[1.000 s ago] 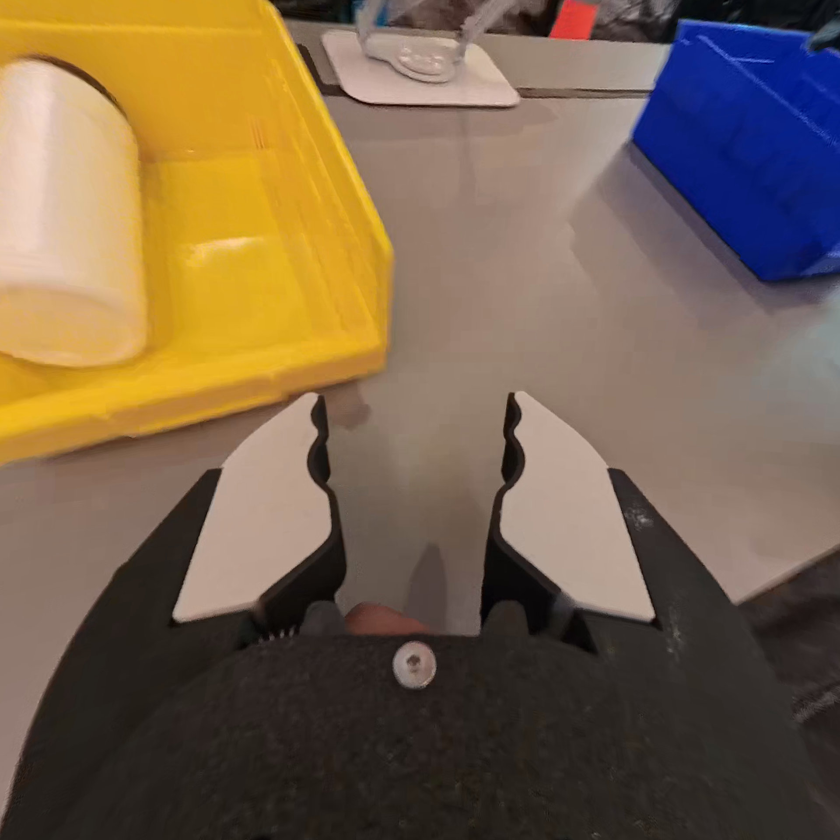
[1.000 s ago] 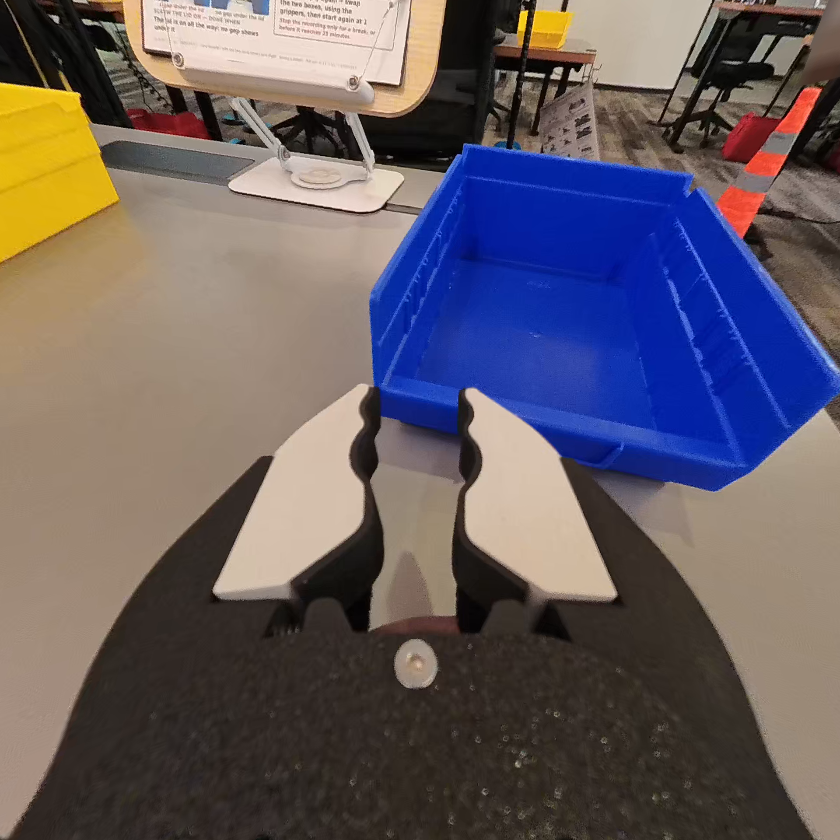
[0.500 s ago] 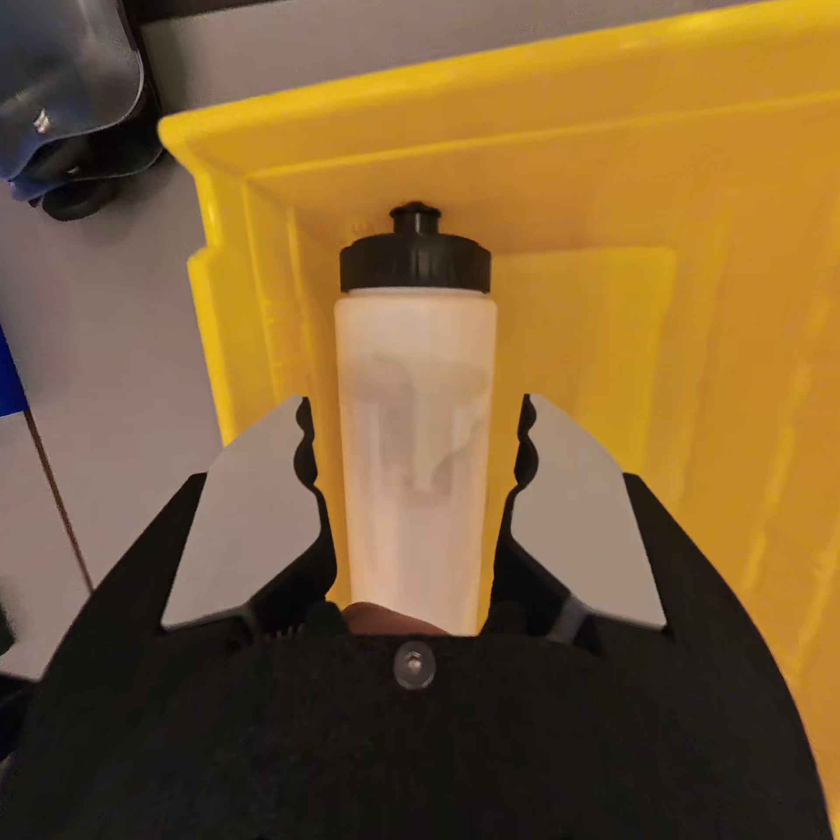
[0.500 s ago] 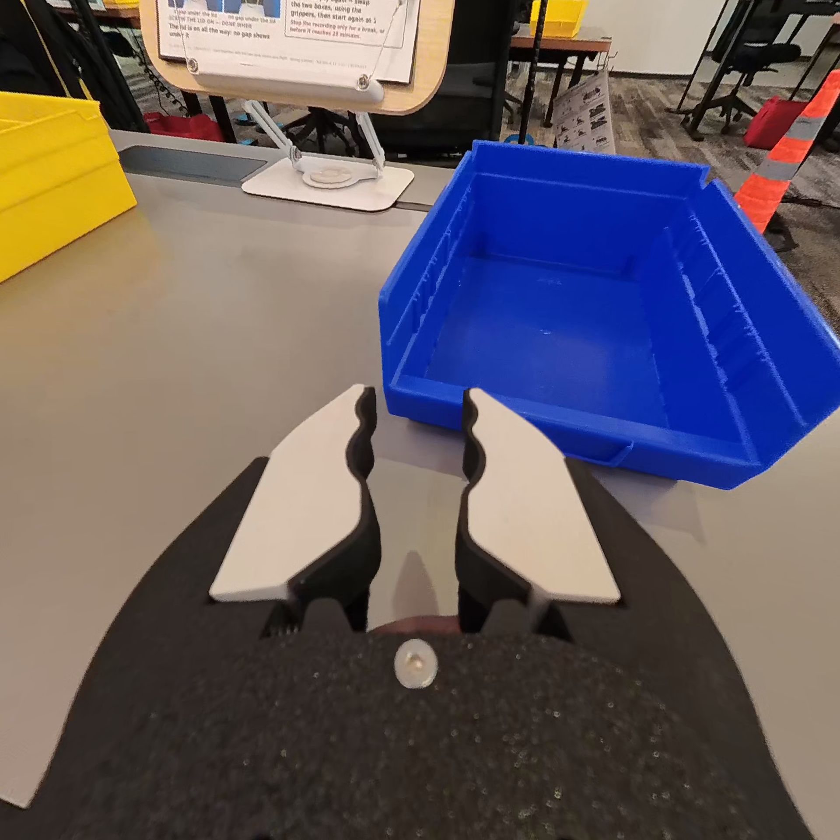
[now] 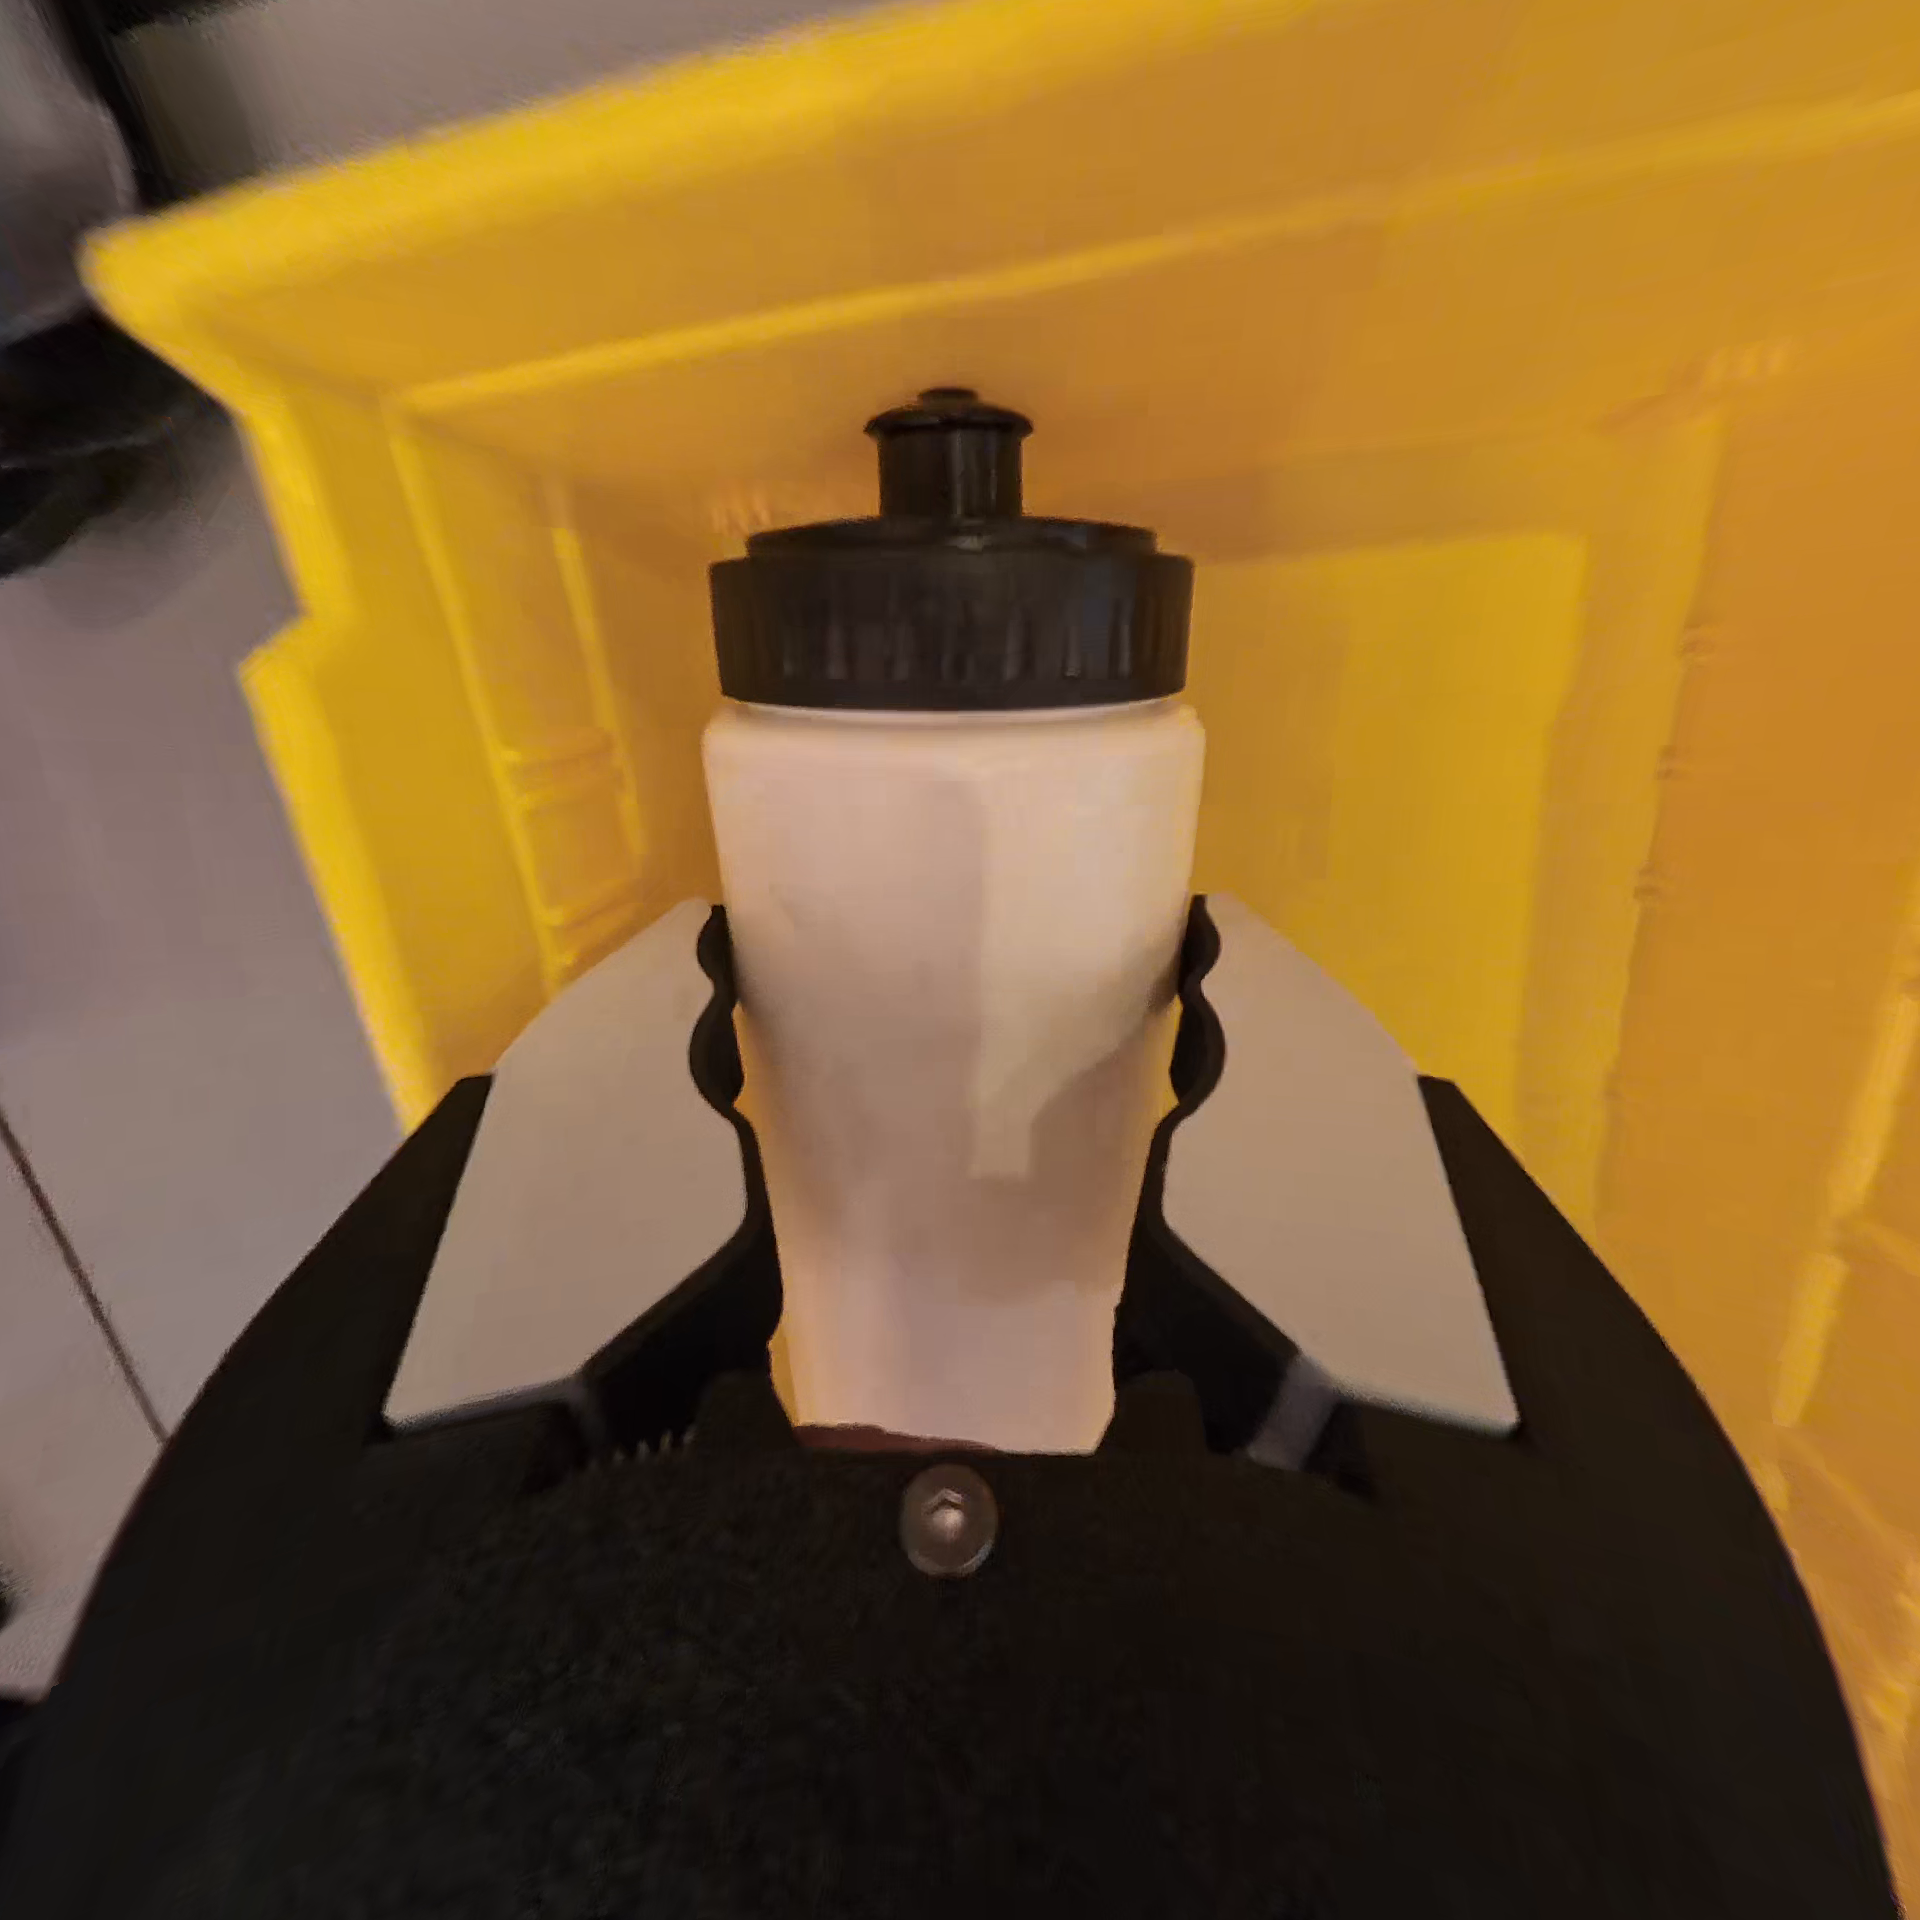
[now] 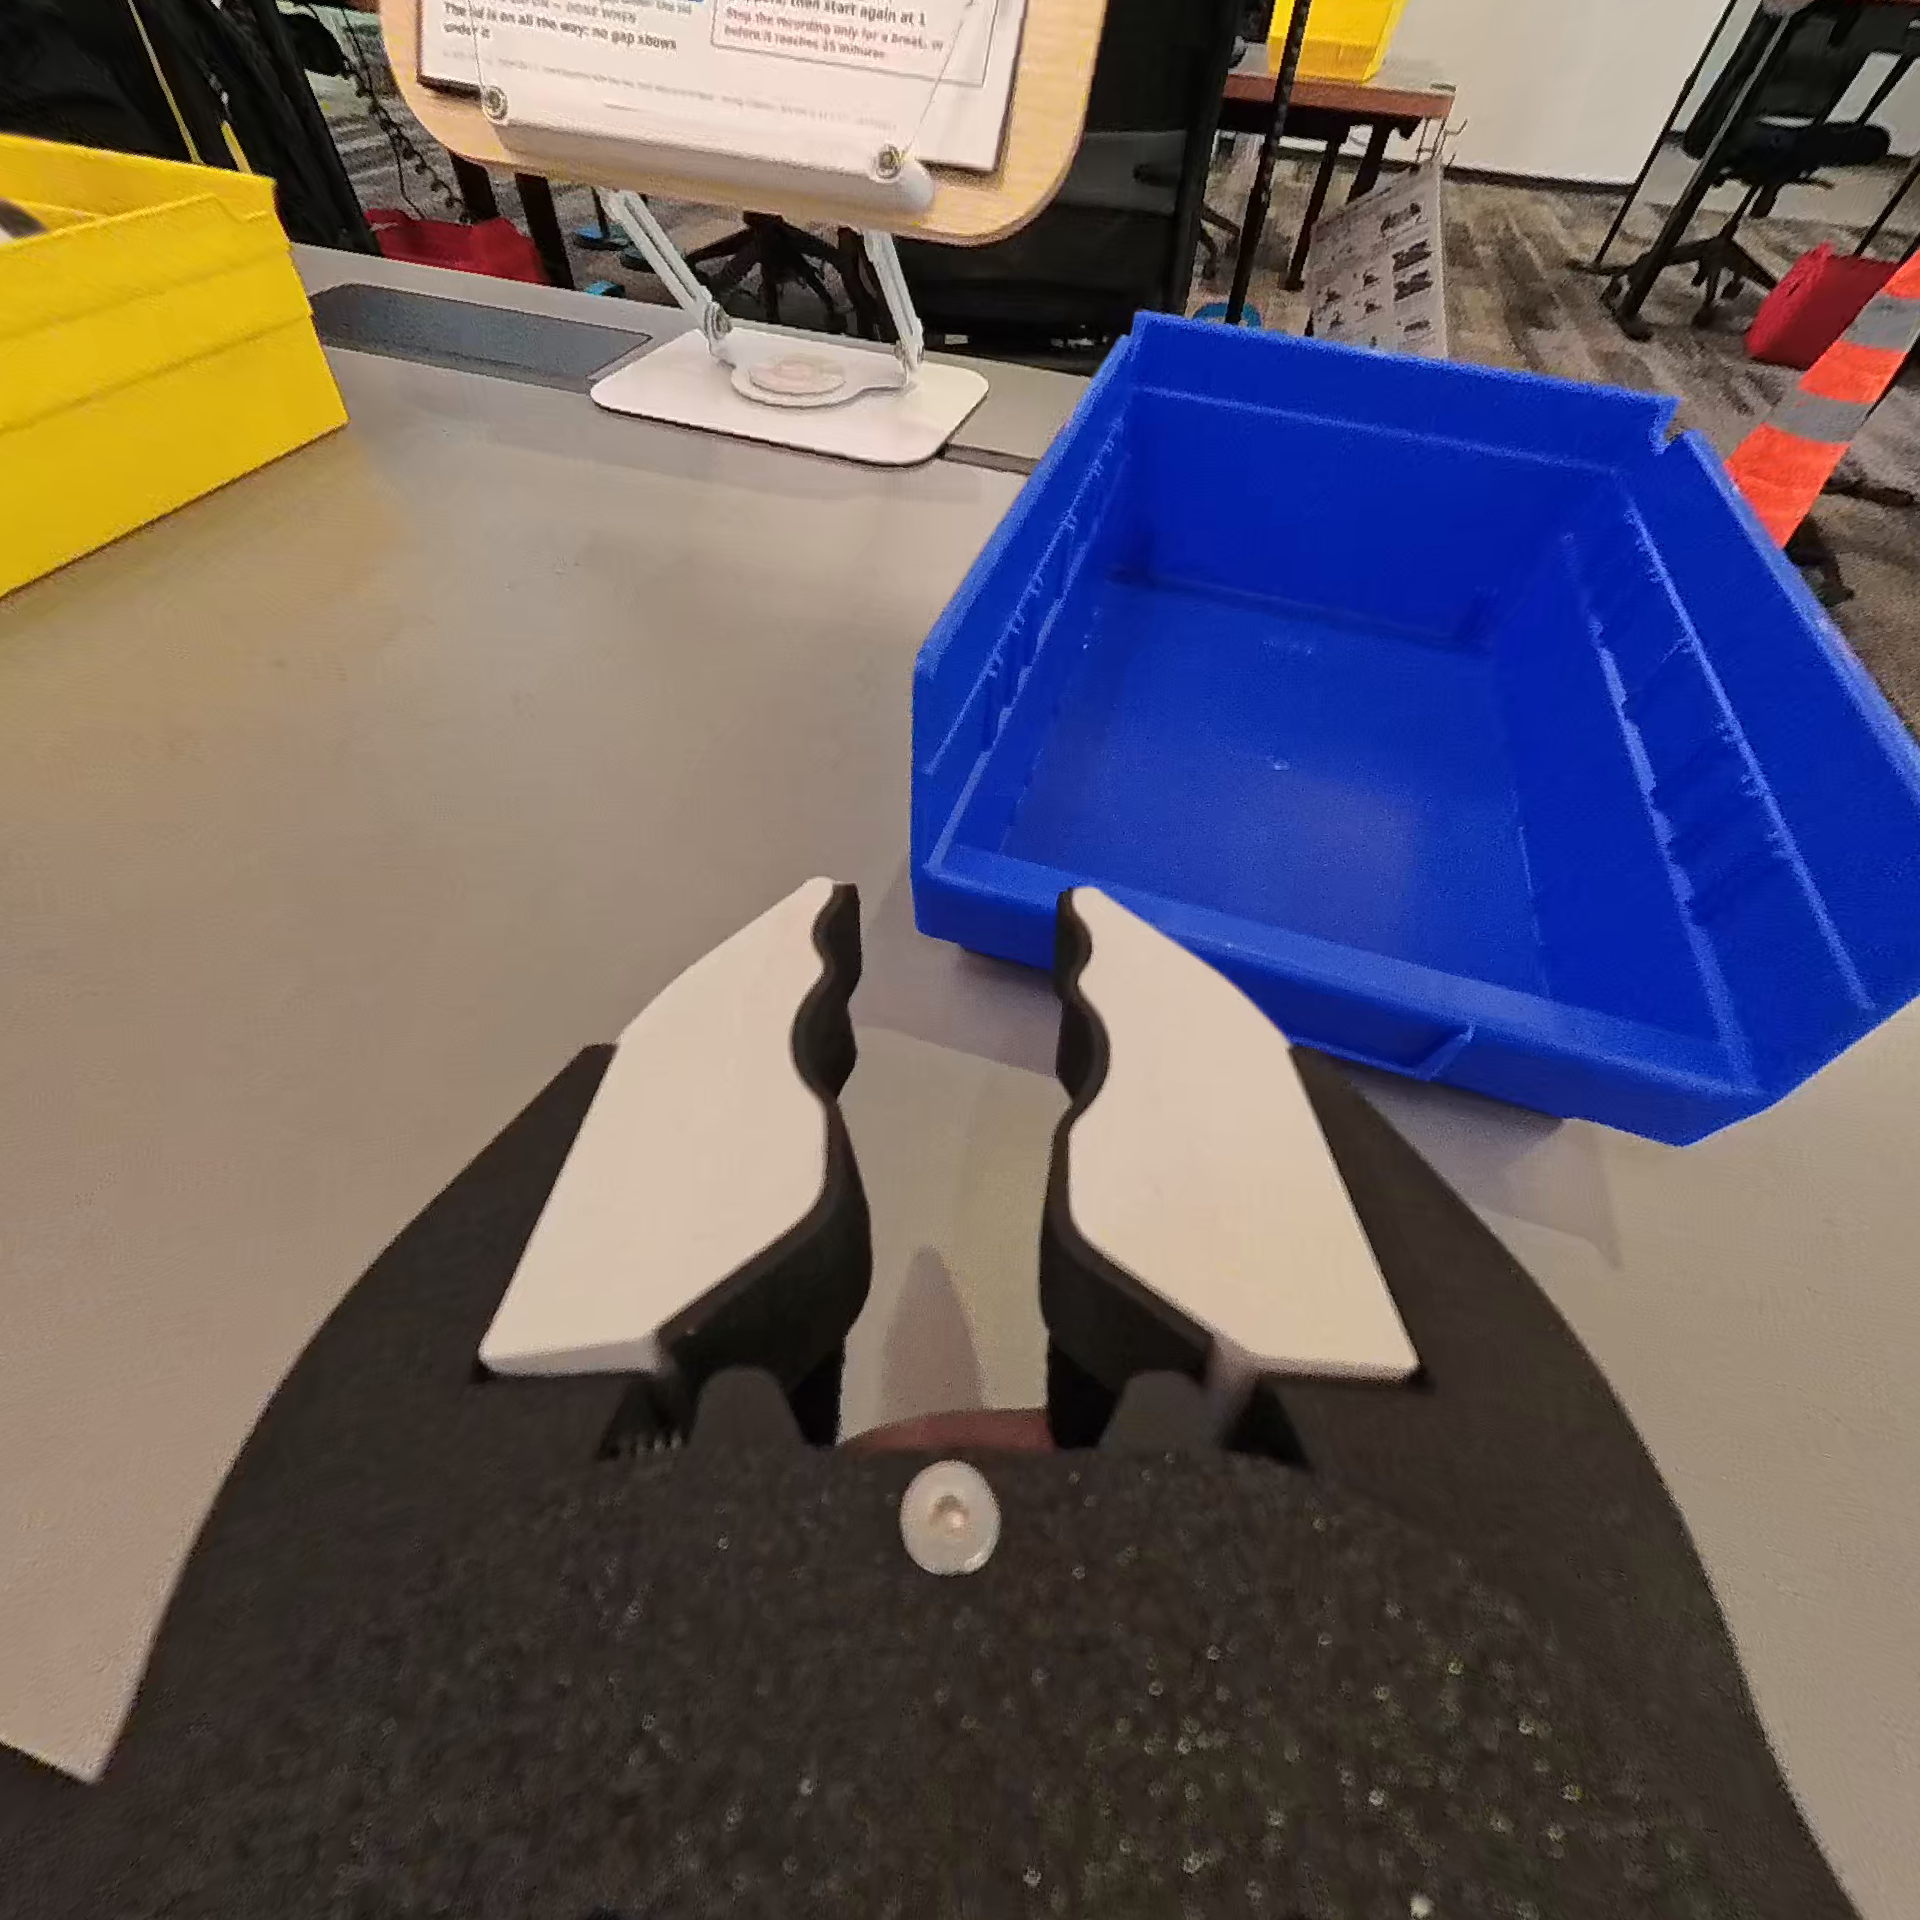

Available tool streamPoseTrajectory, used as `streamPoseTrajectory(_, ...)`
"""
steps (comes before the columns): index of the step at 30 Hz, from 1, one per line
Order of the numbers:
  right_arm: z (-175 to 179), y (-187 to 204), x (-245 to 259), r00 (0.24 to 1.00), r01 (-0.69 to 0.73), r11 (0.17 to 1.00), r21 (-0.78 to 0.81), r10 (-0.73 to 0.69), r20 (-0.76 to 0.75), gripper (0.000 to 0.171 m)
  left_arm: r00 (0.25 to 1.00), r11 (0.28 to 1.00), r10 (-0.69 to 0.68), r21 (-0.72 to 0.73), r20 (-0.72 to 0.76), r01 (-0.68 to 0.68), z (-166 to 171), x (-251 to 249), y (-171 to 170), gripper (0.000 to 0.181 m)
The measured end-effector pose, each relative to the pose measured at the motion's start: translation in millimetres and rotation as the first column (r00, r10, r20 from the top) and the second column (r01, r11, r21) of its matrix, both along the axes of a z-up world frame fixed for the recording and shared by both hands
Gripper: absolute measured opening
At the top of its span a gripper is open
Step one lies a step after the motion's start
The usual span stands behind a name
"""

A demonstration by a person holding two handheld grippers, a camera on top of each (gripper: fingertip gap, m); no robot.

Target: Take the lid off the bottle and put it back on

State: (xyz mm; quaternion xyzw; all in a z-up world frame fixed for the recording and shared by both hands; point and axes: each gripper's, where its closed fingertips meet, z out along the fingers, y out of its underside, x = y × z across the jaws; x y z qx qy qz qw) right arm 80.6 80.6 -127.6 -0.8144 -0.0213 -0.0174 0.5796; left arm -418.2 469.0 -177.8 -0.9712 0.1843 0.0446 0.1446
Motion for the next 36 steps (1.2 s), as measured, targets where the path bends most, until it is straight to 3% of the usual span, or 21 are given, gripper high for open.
streamPoseTrajectory(3, 2, 0, 0, 1.0, 0.001, 1.0, 0.012, -0.002, 0.01, 0.035, 0.992, 0.987, -0.022, 0.16, 0.124, 0.002, 45, 9, 7, 0.081)
streamPoseTrajectory(6, 0, 1, 0, 1.0, 0.0, 1.0, 0.004, 0.0, -0.009, 0.035, 0.951, 0.914, -0.145, 0.405, 0.274, 0.022, 119, 36, 3, 0.081)
streamPoseTrajectory(10, -1, 1, -1, 1.0, 0.003, 1.0, 0.009, -0.003, -0.013, 0.034, 0.799, 0.729, -0.355, 0.679, 0.485, -0.088, 229, 95, -41, 0.081)
streamPoseTrajectory(13, 0, 2, -1, 1.0, 0.006, 1.0, 0.012, -0.006, -0.001, 0.034, 0.667, 0.603, -0.548, 0.791, 0.506, -0.104, 268, 155, -92, 0.081)
streamPoseTrajectory(15, -1, 2, -2, 1.0, 0.004, 1.0, 0.015, -0.004, -0.001, 0.034, 0.594, 0.541, -0.654, 0.838, 0.469, -0.065, 268, 203, -122, 0.081)
streamPoseTrajectory(17, -2, 2, -2, 1.0, 0.005, 1.0, 0.011, -0.005, 0.007, 0.034, 0.568, 0.509, -0.702, 0.861, 0.43, -0.022, 248, 248, -138, 0.081)
streamPoseTrajectory(20, -4, 2, -2, 1.0, 0.004, 1.0, 0.007, -0.004, 0.009, 0.034, 0.55, 0.469, -0.745, 0.883, 0.377, 0.03, 206, 304, -138, 0.081)
streamPoseTrajectory(22, -5, 2, 0, 1.0, 0.008, 1.0, 0.006, -0.008, 0.005, 0.033, 0.519, 0.48, -0.755, 0.877, 0.401, 0.021, 178, 329, -128, 0.081)
streamPoseTrajectory(29, -11, 4, 2, 1.0, 0.001, 1.0, -0.016, -0.002, -0.031, 0.033, 0.452, 0.481, -0.786, 0.877, 0.423, 0.015, 114, 363, -105, 0.081)
streamPoseTrajectory(36, -21, 8, -14, 0.992, -0.09, 0.99, -0.111, 0.079, -0.098, 0.033, 0.403, 0.439, -0.836, 0.895, 0.373, 0.081, 104, 369, -112, 0.081)
